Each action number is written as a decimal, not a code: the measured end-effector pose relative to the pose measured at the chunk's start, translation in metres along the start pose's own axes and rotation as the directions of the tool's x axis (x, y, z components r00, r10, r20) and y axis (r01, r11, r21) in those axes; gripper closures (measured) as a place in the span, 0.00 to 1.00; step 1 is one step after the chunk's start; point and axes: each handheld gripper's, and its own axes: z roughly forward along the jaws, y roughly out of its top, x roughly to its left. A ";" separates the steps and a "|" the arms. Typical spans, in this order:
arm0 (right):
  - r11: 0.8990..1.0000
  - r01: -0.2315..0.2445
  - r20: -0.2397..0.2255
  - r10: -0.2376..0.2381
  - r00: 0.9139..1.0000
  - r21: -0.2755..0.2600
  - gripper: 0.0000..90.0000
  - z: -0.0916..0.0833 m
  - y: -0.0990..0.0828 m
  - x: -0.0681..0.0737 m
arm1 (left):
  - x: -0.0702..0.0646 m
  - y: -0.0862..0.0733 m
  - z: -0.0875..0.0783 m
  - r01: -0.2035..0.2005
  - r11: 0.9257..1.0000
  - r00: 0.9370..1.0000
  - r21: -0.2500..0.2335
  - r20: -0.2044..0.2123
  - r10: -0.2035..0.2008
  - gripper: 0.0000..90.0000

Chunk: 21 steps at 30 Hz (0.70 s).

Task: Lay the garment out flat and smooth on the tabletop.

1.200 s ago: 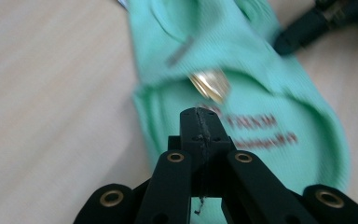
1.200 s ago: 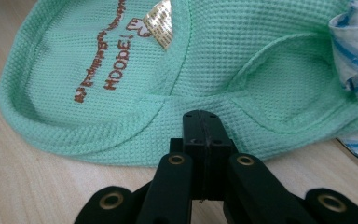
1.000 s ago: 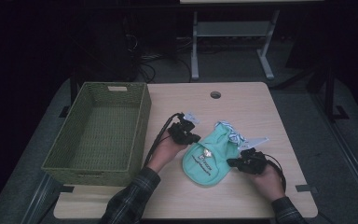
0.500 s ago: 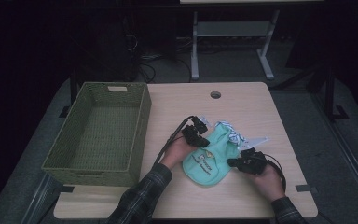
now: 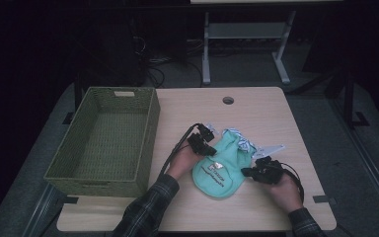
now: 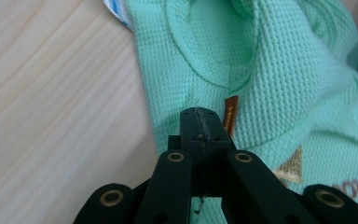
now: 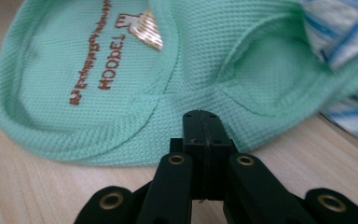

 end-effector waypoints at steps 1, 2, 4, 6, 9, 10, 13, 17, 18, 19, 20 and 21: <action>1.000 0.003 0.003 -0.003 1.000 -0.003 1.00 0.000 0.000 -0.001 | 0.001 -0.002 -0.002 -0.003 1.000 1.000 0.006 -0.003 0.003 1.00; 1.000 0.006 0.006 -0.006 1.000 -0.001 1.00 0.000 0.000 -0.001 | 0.001 -0.006 -0.004 0.013 1.000 1.000 -0.003 0.000 -0.013 1.00; 1.000 0.006 0.015 -0.006 1.000 0.003 1.00 -0.002 0.000 -0.003 | 0.001 -0.012 -0.009 0.003 1.000 1.000 0.011 0.003 -0.003 1.00; 1.000 0.000 0.023 0.000 1.000 0.003 1.00 -0.003 -0.001 -0.006 | -0.003 -0.018 -0.012 0.003 1.000 1.000 0.013 0.001 -0.003 1.00; 1.000 -0.011 0.029 0.010 1.000 0.002 1.00 -0.004 -0.001 -0.009 | -0.009 -0.025 -0.017 0.000 1.000 1.000 0.022 0.006 0.000 1.00; 1.000 -0.015 0.030 0.015 0.999 0.000 1.00 -0.004 -0.001 -0.011 | -0.012 -0.027 -0.018 -0.004 1.000 1.000 0.023 0.011 0.004 1.00; 1.000 -0.017 0.040 0.017 0.999 0.000 1.00 -0.005 -0.001 -0.016 | -0.020 -0.033 -0.021 -0.018 1.000 1.000 0.024 0.022 0.017 1.00; 1.000 -0.021 0.057 0.021 0.998 0.002 1.00 -0.005 0.000 -0.021 | -0.030 -0.040 -0.023 -0.013 1.000 0.998 0.017 0.059 0.012 1.00; 1.000 -0.017 0.061 0.017 0.998 0.001 1.00 -0.005 0.000 -0.022 | -0.034 -0.042 -0.024 -0.011 1.000 0.997 0.015 0.074 0.010 1.00; 1.000 -0.018 0.066 0.018 0.998 -0.001 1.00 -0.004 0.001 -0.023 | -0.036 -0.043 -0.024 -0.017 1.000 0.997 0.015 0.079 0.016 1.00; 1.000 -0.016 0.069 0.016 0.998 -0.001 1.00 -0.004 0.001 -0.024 | -0.039 -0.045 -0.024 -0.022 1.000 0.996 0.014 0.086 0.021 1.00; 1.000 -0.018 0.068 0.018 0.998 0.001 1.00 -0.004 0.002 -0.025 | -0.042 -0.046 -0.025 -0.023 1.000 0.996 0.012 0.088 0.022 1.00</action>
